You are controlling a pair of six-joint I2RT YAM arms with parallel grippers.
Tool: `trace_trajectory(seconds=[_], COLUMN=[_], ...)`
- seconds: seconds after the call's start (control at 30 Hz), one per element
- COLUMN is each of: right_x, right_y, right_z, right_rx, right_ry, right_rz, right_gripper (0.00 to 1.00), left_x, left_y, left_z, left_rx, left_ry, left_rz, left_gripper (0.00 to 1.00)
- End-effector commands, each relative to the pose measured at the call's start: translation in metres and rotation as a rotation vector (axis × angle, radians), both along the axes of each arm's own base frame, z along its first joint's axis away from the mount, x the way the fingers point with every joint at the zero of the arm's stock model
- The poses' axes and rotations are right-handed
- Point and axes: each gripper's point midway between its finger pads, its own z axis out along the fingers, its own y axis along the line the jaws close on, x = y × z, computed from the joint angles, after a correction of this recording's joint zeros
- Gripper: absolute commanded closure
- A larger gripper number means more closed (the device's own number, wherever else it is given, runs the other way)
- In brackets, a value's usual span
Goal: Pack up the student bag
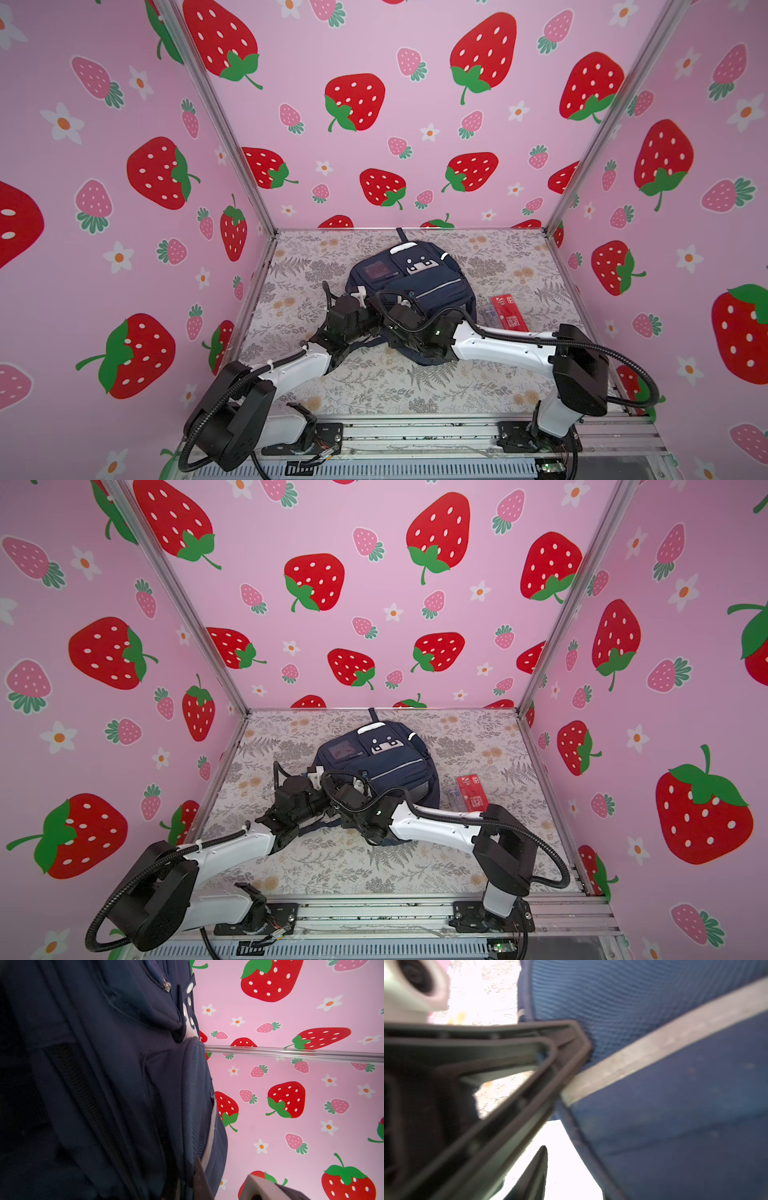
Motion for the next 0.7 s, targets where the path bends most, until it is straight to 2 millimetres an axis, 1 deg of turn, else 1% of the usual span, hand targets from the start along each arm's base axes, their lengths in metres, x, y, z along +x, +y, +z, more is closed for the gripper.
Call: trace_trajectory(seconds=[0.0,0.1,0.23,0.37,0.47,0.67], right_x=[0.023,0.028,0.029,0.027,0.027,0.039], right_y=[-0.035,-0.040,-0.042,-0.045,-0.051,-0.056], right_z=[-0.016,-0.022,-0.025,-0.023,-0.021,-0.023], right_rx=[-0.124,-0.160,-0.198,-0.202,-0.197,-0.228], right_ry=[-0.008,-0.001,0.007,0.015,0.008,-0.009], right_rz=[-0.136,-0.159,-0.173,-0.174,-0.188,-0.220], right_gripper=[0.57,0.57,0.58,0.59,0.58,0.59], left_x=[0.009,0.009,0.009,0.009,0.010,0.010], left_y=[-0.005,-0.006,-0.006,-0.006,-0.007,-0.010], left_z=[0.057,0.058,0.058,0.058,0.058,0.058], left_rx=[-0.068,-0.067,-0.065,-0.055,-0.054,-0.058], left_ry=[-0.160,-0.163,-0.163,-0.162,-0.162,-0.160], left_rz=[-0.009,-0.015,-0.020,-0.019,-0.023,-0.032], left_gripper=[1.00,1.00,1.00,1.00,1.00,1.00])
